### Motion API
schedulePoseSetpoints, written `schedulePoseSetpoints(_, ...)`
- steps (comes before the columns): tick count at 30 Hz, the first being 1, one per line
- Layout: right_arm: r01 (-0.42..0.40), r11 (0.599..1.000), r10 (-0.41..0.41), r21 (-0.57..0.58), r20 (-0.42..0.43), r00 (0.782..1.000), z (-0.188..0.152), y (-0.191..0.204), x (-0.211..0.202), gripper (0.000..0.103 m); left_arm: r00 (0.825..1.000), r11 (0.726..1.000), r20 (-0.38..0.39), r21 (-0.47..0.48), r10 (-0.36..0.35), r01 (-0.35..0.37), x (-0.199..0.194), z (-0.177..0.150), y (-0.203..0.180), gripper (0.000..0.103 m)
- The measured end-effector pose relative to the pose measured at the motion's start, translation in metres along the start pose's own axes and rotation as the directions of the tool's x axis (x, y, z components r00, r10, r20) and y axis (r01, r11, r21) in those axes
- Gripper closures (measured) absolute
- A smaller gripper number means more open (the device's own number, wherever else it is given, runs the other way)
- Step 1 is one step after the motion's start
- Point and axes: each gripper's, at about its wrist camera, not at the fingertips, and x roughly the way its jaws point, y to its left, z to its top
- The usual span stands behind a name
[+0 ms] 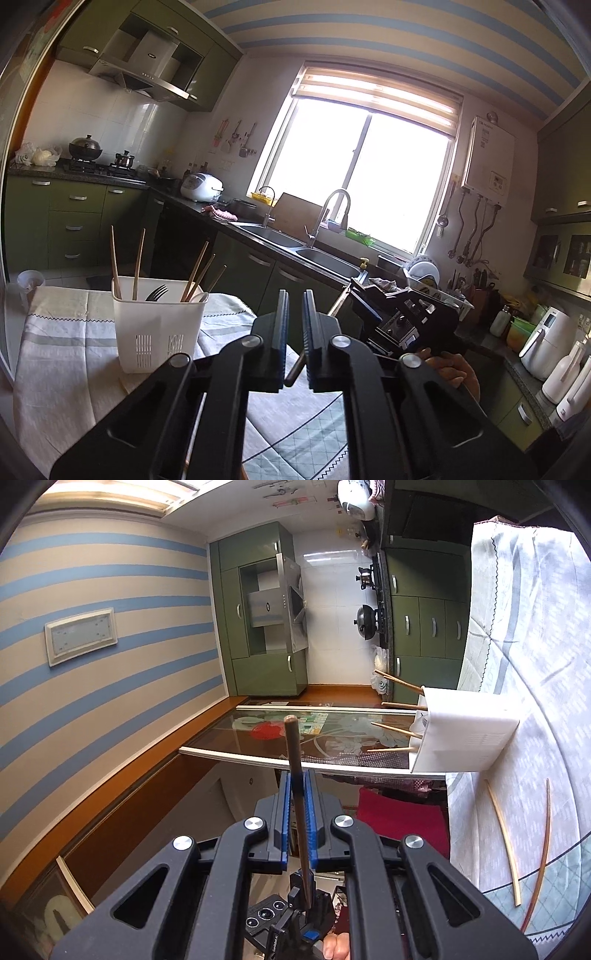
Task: Organize utensils
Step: 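Lower the held chopstick into the white holder and open the right gripper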
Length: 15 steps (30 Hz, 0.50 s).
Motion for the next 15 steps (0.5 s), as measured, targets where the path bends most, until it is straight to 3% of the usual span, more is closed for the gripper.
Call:
schedulePoseSetpoints(5,-0.042,0.998,0.041,0.045,0.024,0.999,0.004,-0.003,-0.001,0.094,1.0,1.0,0.013,0.002,-0.024,0.024,-0.003,0.002,-0.005,0.098)
schedulePoseSetpoints(6,-0.057,0.997,0.055,0.053,0.036,0.998,0.007,-0.003,-0.001,0.094,0.999,1.0,0.033,-0.005,-0.018,0.018,-0.006,0.001,-0.005,0.093)
schedulePoseSetpoints(7,-0.062,0.997,0.06,0.05,0.051,0.997,0.009,-0.002,-0.001,0.094,0.999,1.0,0.046,-0.006,-0.015,0.015,-0.008,0.0,-0.005,0.075)
schedulePoseSetpoints(8,-0.061,0.997,0.058,0.043,0.063,0.996,0.012,-0.001,-0.001,0.094,0.999,1.0,0.048,-0.003,-0.015,0.015,-0.008,-0.001,-0.006,0.07)
schedulePoseSetpoints(12,0.033,0.997,-0.027,-0.069,0.1,0.995,0.021,0.015,-0.001,0.094,0.998,0.995,-0.014,0.083,0.062,-0.061,-0.001,-0.002,-0.014,0.071)
schedulePoseSetpoints(15,0.178,0.965,-0.16,-0.192,0.105,0.982,0.026,0.03,0.004,0.094,0.975,0.966,-0.097,0.185,0.201,-0.181,0.007,-0.002,-0.012,0.071)
